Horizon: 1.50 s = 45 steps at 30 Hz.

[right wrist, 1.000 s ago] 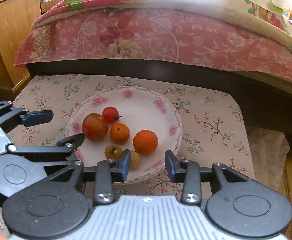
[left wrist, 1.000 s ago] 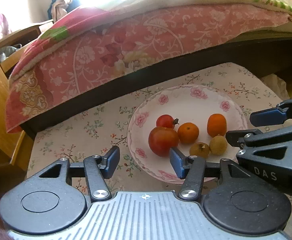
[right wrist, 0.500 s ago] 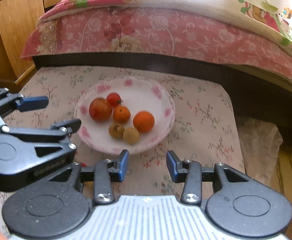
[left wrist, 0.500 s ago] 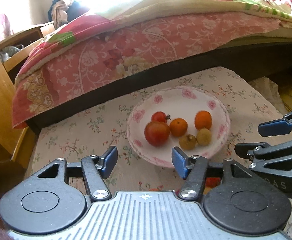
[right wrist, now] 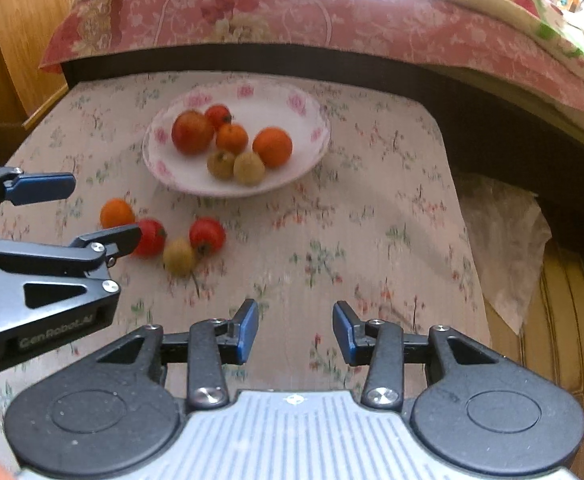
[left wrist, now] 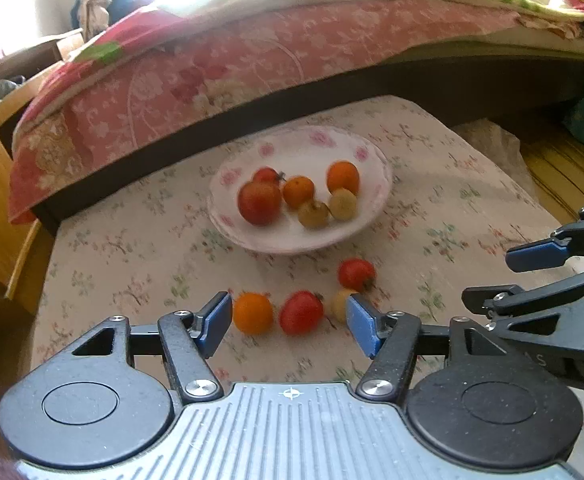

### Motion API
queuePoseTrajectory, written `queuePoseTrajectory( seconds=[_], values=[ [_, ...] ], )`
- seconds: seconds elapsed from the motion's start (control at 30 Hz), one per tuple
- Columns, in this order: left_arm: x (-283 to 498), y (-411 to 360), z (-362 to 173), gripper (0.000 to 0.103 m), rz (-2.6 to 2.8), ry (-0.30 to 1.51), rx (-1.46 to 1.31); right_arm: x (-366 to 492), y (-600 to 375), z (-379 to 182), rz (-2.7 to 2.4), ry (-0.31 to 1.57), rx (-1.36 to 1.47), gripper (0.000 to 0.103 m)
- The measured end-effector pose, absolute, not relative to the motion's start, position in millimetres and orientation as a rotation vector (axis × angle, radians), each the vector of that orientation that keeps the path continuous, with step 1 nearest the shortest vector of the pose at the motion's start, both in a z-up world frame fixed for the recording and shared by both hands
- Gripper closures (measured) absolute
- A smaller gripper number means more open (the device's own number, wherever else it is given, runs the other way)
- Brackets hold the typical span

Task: Organize fruits
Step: 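Withdraw both open grippers from the plate back over the remaining fruit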

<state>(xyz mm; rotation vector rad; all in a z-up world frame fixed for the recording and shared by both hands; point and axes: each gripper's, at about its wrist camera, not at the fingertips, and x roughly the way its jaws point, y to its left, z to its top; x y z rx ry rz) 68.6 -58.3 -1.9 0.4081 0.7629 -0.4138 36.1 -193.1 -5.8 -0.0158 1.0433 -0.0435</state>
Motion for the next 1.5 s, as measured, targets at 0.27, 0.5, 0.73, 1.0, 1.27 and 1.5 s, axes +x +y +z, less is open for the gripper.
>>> queuePoseTrajectory(
  seconds=[0.27,0.5,0.73,1.0,1.27,1.5],
  values=[
    [53,-56,-12,0.032,-0.417,0.806,0.411,17,-192,-12,-0.061,1.075,-0.025,0.060],
    [45,-55,-15,0.031,-0.419,0.826,0.412,8,-188,-15,-0.063,1.087,-0.040,0.060],
    [41,-53,-17,0.031,-0.416,0.830,0.417,4,-186,-17,-0.059,1.092,-0.044,0.060],
    [41,-52,-18,0.031,-0.412,0.839,0.418,4,-184,-20,-0.055,1.094,-0.050,0.060],
    [41,-52,-19,0.031,-0.409,0.845,0.417,5,-183,-22,-0.047,1.096,-0.049,0.060],
    [42,-50,-20,0.028,-0.407,0.859,0.404,5,-182,-20,-0.045,1.089,-0.048,0.060]
  ],
)
